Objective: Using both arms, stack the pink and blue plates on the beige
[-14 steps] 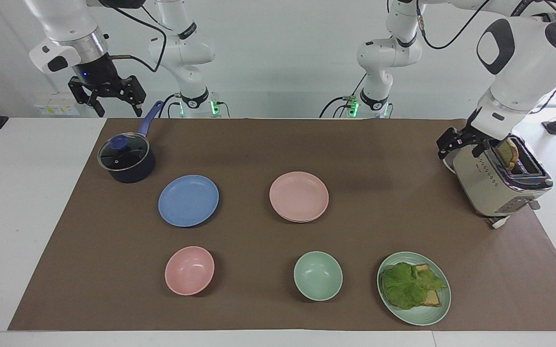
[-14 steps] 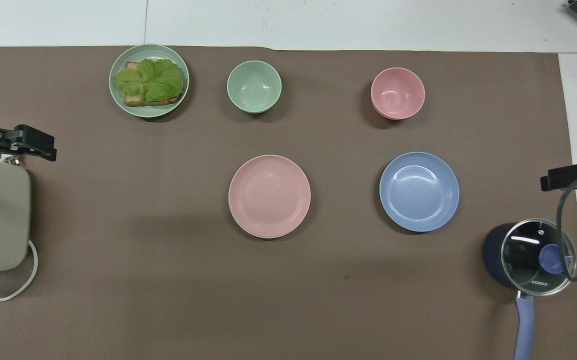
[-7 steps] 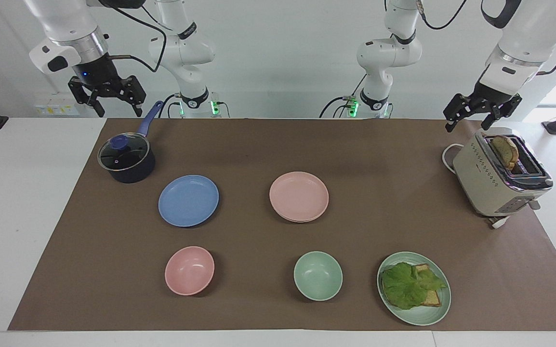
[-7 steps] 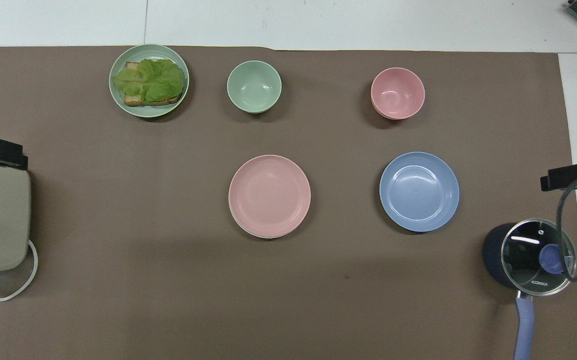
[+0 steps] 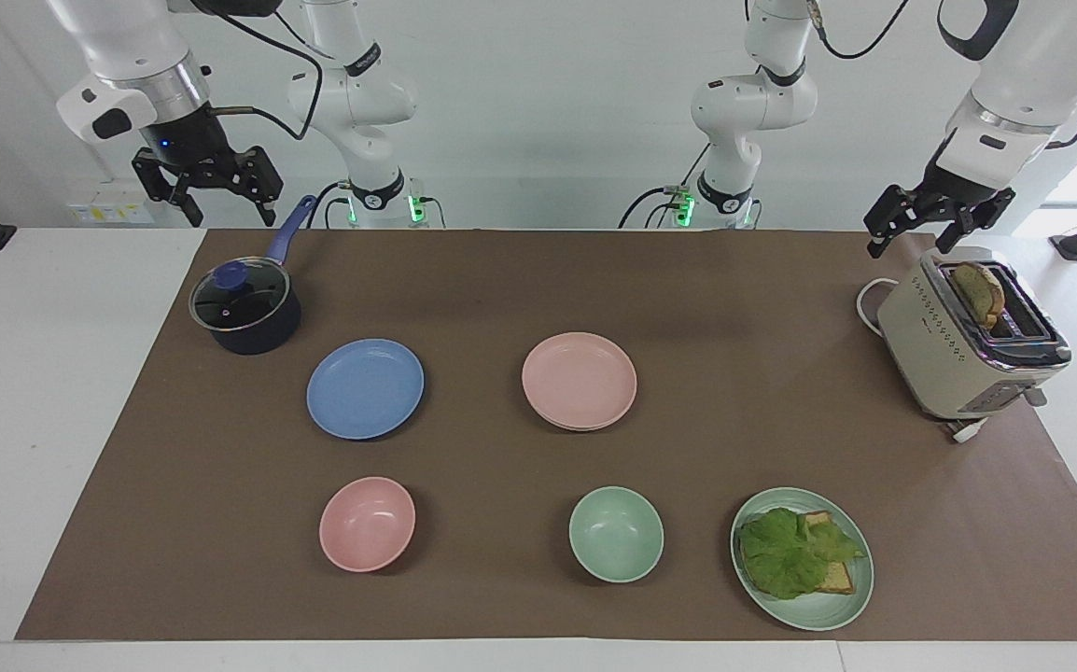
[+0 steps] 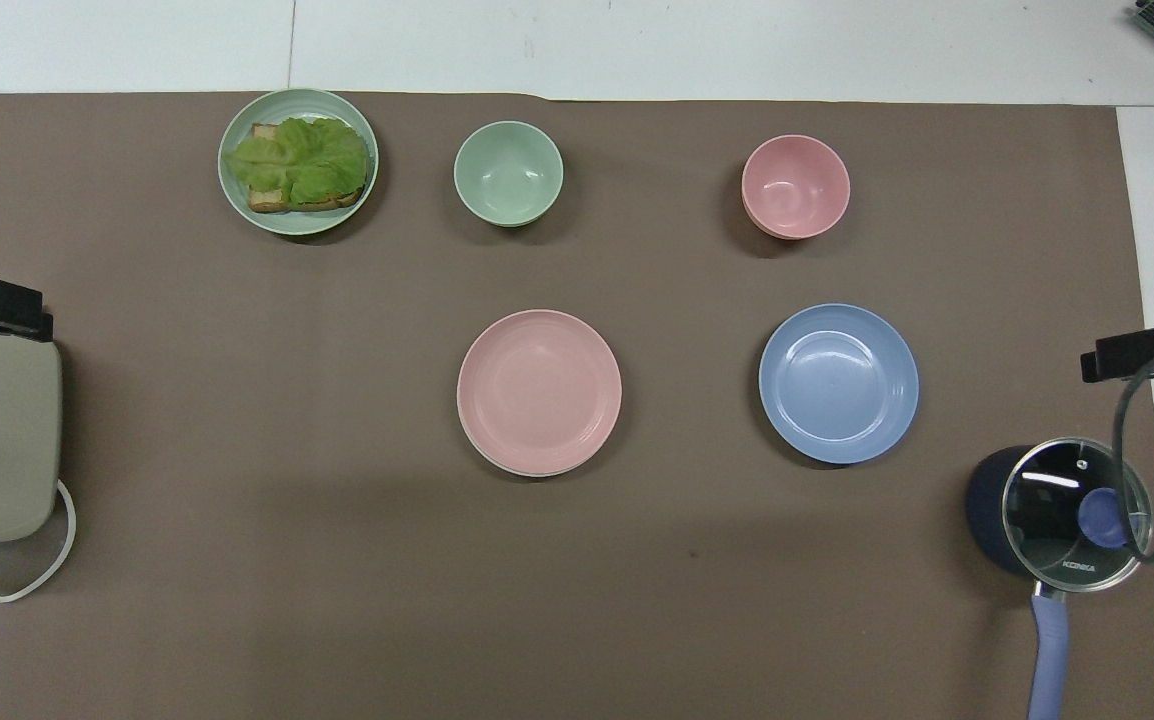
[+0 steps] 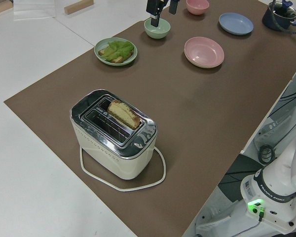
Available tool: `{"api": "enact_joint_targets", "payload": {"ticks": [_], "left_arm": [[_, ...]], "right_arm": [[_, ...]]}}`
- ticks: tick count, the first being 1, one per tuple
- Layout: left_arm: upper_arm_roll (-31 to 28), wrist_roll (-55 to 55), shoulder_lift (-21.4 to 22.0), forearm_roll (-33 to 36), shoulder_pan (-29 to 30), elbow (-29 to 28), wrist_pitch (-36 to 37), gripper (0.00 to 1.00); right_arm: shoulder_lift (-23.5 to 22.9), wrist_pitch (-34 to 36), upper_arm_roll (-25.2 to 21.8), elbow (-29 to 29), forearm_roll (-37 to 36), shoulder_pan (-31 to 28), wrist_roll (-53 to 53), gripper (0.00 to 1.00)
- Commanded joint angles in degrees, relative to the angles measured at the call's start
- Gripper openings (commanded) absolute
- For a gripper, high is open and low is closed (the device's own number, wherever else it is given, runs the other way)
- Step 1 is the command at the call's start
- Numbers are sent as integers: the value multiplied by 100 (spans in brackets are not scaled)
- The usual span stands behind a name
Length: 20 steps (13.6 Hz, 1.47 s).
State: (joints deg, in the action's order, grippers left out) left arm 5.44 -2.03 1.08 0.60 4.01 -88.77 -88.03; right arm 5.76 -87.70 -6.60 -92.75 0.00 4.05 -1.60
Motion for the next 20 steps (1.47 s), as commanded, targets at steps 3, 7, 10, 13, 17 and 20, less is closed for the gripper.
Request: {"api": "enact_joint_targets", "payload": {"ticks": [3,7,10,13,17,20], "left_arm": [[-17,27,42,55,-6,-44,23,100],[-17,27,42,55,3,-44,23,100],[-17,19,42,55,-6,-44,23,100],[-17,19,42,64,-23,-35,23,100],[-17,19,42,64,-94,-44,32,100],[-26,19,33,63,-225,-44,23,100]], "right_arm": [[136,-20,19,-138,-18,-45,10,100],[153,77,1,-147,-35,-45,37,100],[101,-211,36,-208,-44,34,2,100],[-83,-563,45,-462,-27,104,-16,100],[-285,-1257,36,-1068,-27,122,-51,100],[-741,-1767,45,-1245,-18,131,-173,100]]}}
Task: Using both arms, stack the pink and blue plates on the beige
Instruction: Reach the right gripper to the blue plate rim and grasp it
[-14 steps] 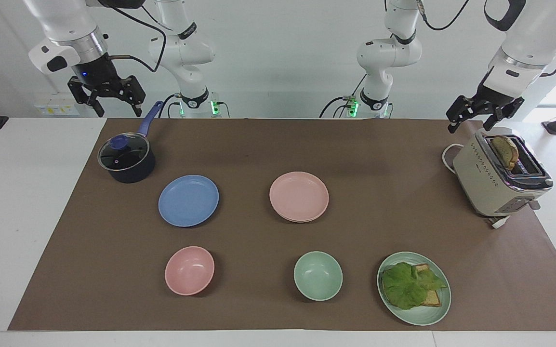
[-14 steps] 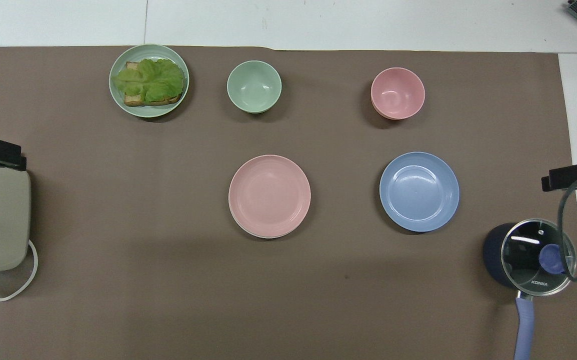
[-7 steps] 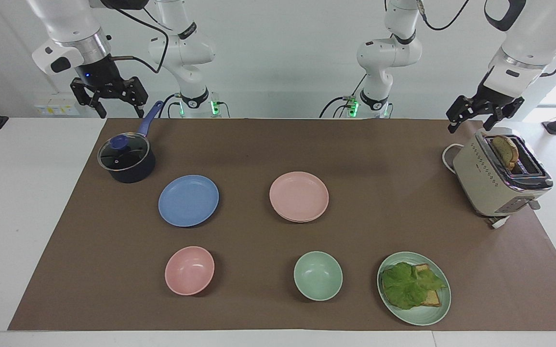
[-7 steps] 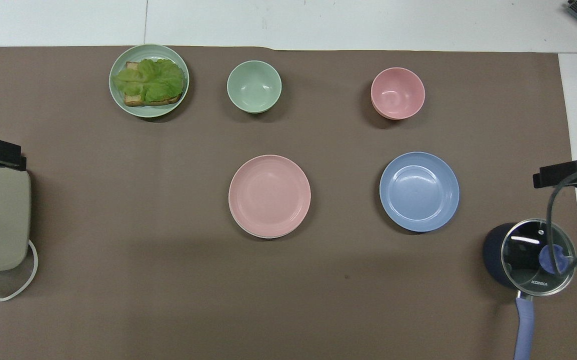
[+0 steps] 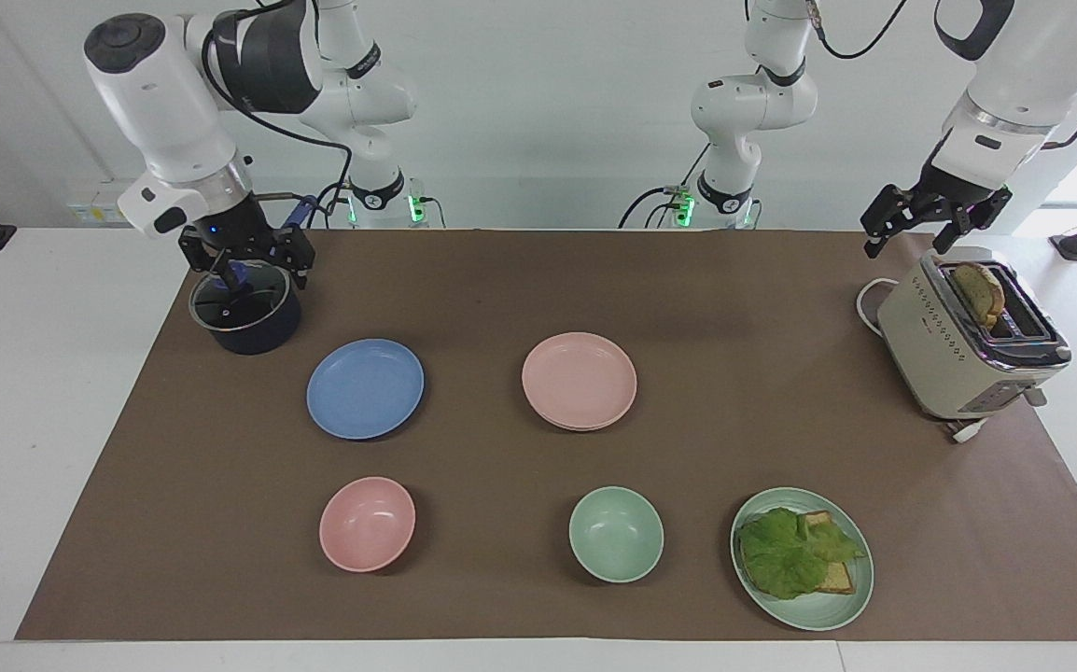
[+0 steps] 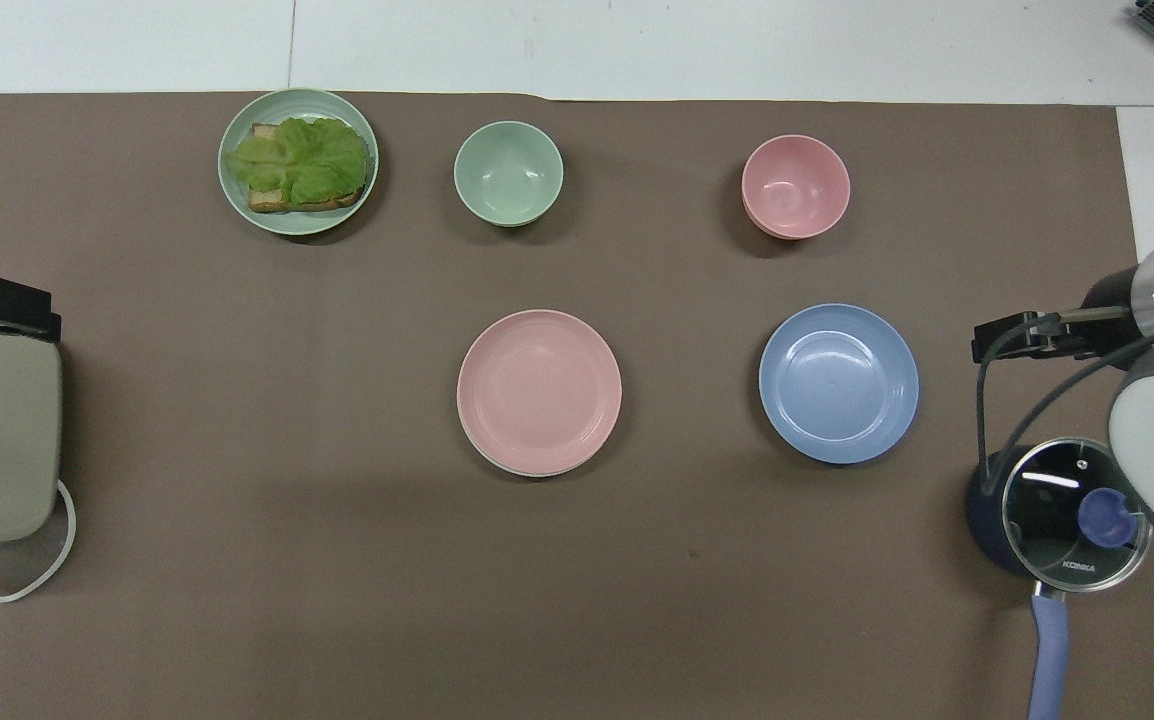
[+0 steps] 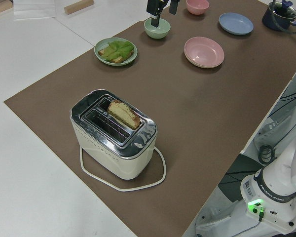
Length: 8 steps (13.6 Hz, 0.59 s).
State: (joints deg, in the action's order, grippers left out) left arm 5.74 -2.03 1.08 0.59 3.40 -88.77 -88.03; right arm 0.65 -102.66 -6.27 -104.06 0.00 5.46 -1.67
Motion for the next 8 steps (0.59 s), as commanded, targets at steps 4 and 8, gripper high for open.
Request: {"api": "enact_joint_targets", "payload": {"ticks": [4,8], "left_arm": [[-73,27,33,64,-392,-35,23,100],[-65,19,33,64,-411,-35,23,100]], "right_arm": [[-681,-1254,12,-604,0,-10,-879,100],[-751,-2133,3,-1562,35,-80,-897,100]]}}
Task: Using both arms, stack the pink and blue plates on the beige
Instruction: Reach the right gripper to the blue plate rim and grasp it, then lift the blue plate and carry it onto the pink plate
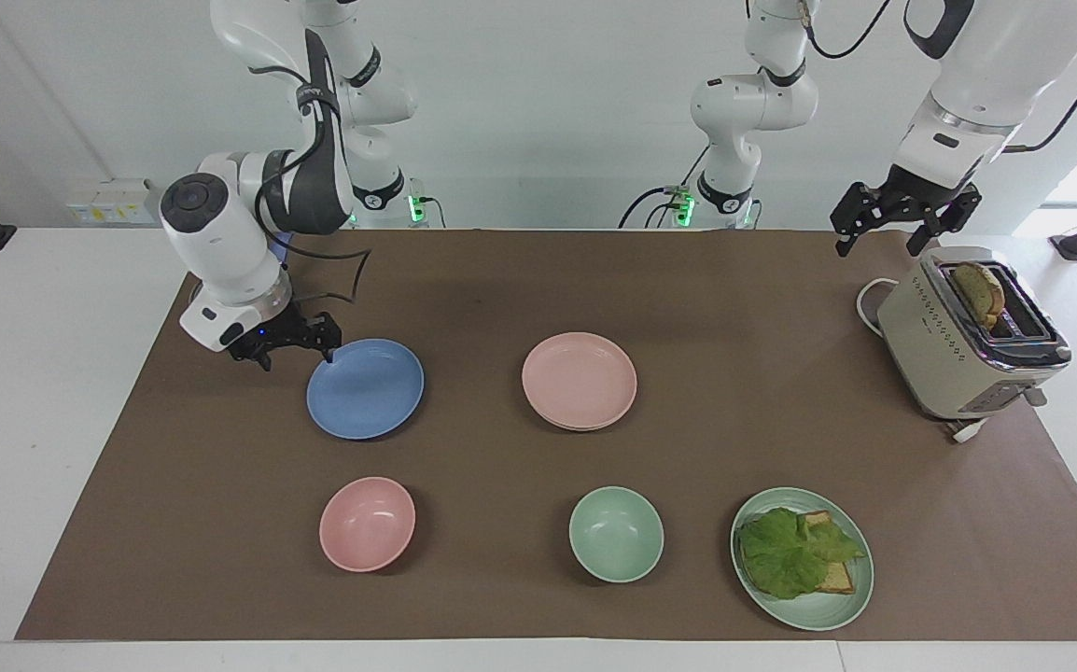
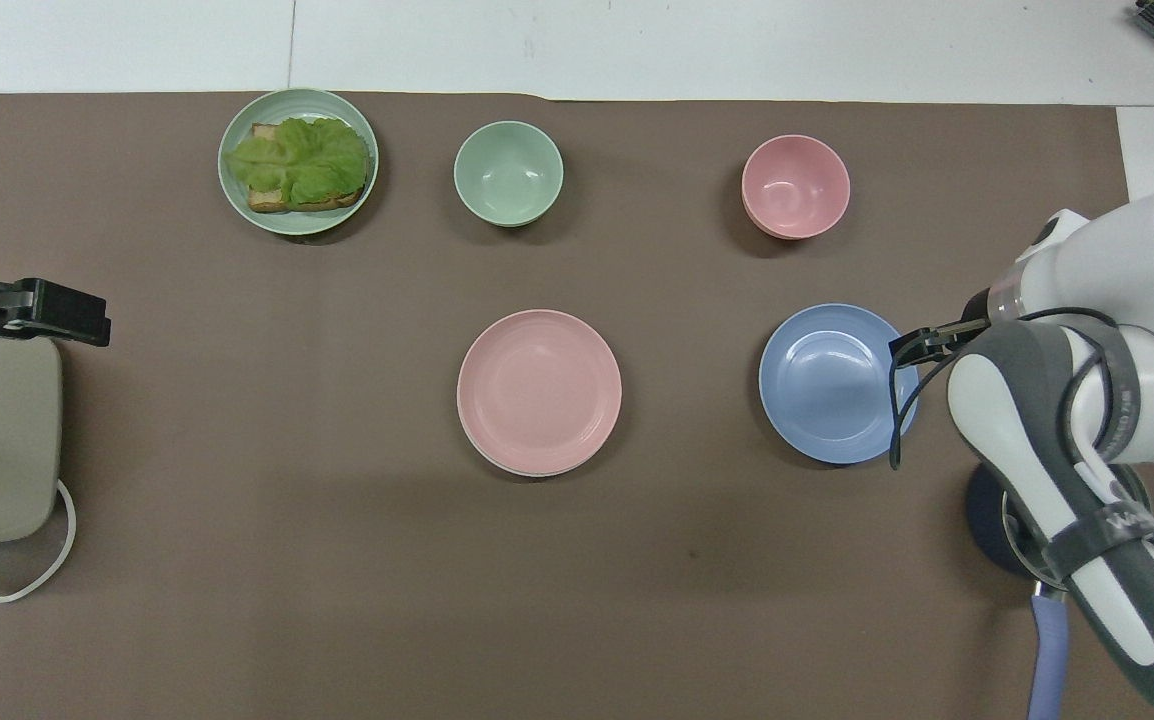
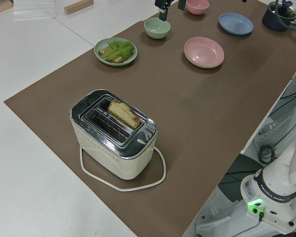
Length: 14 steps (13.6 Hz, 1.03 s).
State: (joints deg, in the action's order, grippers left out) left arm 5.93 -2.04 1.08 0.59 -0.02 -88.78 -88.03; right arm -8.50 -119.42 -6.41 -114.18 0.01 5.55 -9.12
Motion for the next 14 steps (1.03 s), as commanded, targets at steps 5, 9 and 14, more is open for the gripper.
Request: {"api": "enact_joint_targets", "payload": {"ticks": [5,9,14], "left_arm": [[-83,19,42,64,10,-35,23,100],[-83,19,42,64,19,-43,23,100],[-83,19,42,64,19,-43,23,100]], "right_arm": [[-292,-934,17,-659,209,-238,-152,100],[-530,-1084,17,-659,535,-362,-389,81],[-601,-1058,17,-624,667,-370,-354,0]]}}
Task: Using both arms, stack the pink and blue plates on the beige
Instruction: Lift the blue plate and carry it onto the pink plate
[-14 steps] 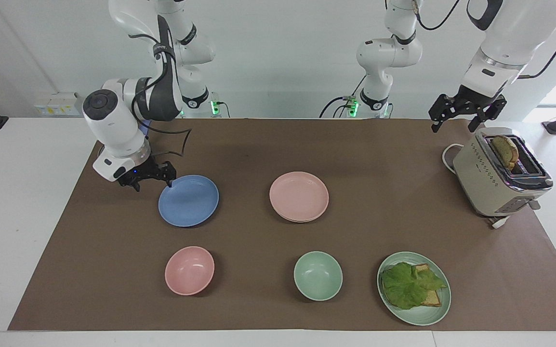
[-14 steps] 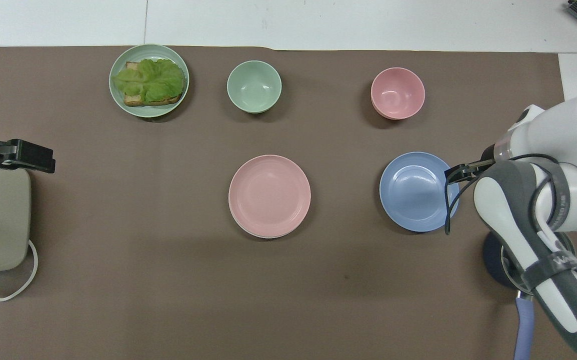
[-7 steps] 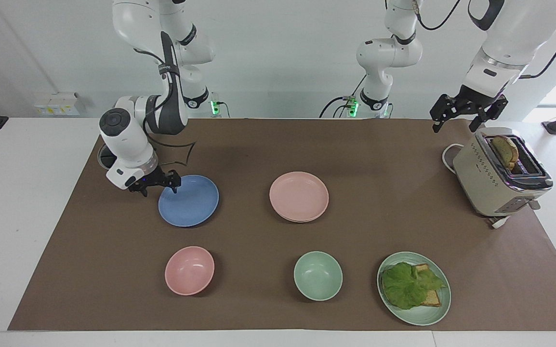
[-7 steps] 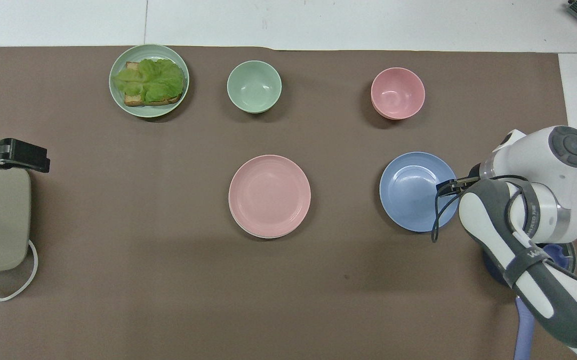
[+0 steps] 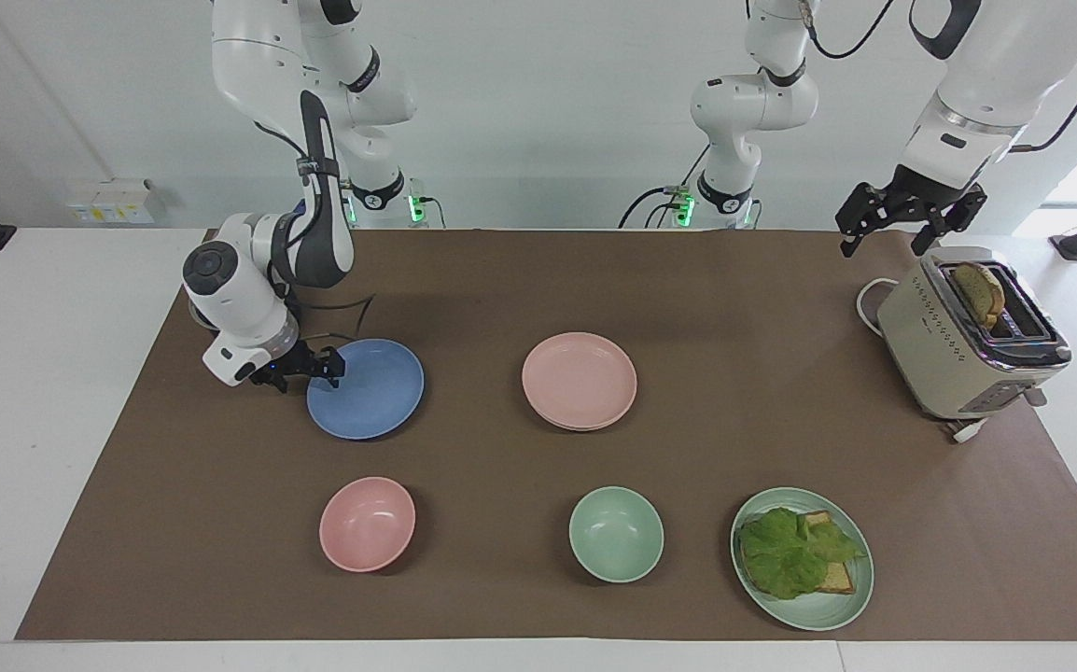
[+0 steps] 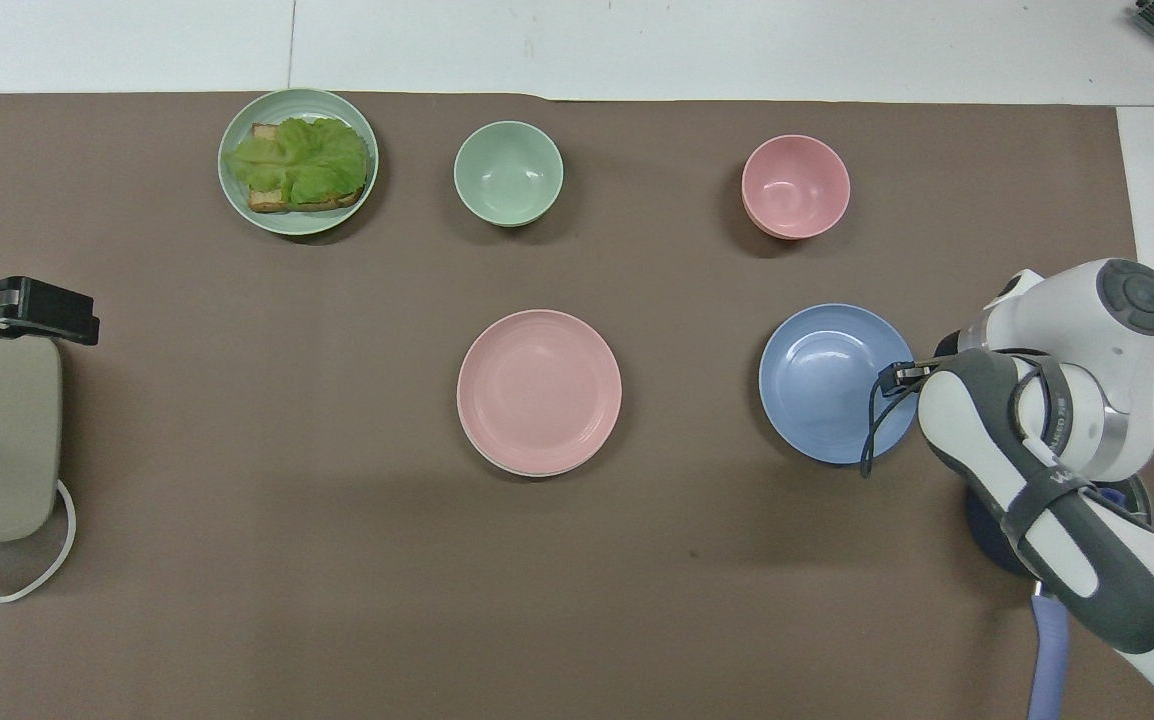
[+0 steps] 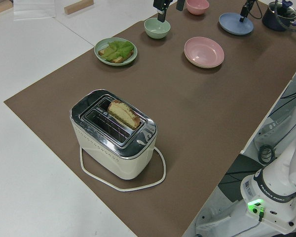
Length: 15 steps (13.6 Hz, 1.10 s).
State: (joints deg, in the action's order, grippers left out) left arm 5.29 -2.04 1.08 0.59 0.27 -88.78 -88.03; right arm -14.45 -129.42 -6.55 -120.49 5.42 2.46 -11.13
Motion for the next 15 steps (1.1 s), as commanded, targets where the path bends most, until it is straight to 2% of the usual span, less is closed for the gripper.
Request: {"api": "enact_joint_targets", "payload": {"ticks": [1,3,5,9,12,15], "left_arm": [[-19,19,42,55,-10,-43,32,100],[-19,19,42,64,-10,-43,23,100],[-19,19,42,55,-10,-35,23,100],[-19,19,42,64,-10,-43,23,100],[-19,19,42,55,-10,-43,23,100],[-19,19,42,55,-10,-43,23,100]], "right_arm": [[-23,-5,31,34,134,-53,-135,0],[-49,153,40,148,135,-62,-109,0],[-49,600,40,464,135,-53,-109,0],[336,1628,84,1202,126,122,-179,0],[443,1902,504,1659,126,211,-135,0],[443,1877,1101,1748,135,219,309,0]]}}
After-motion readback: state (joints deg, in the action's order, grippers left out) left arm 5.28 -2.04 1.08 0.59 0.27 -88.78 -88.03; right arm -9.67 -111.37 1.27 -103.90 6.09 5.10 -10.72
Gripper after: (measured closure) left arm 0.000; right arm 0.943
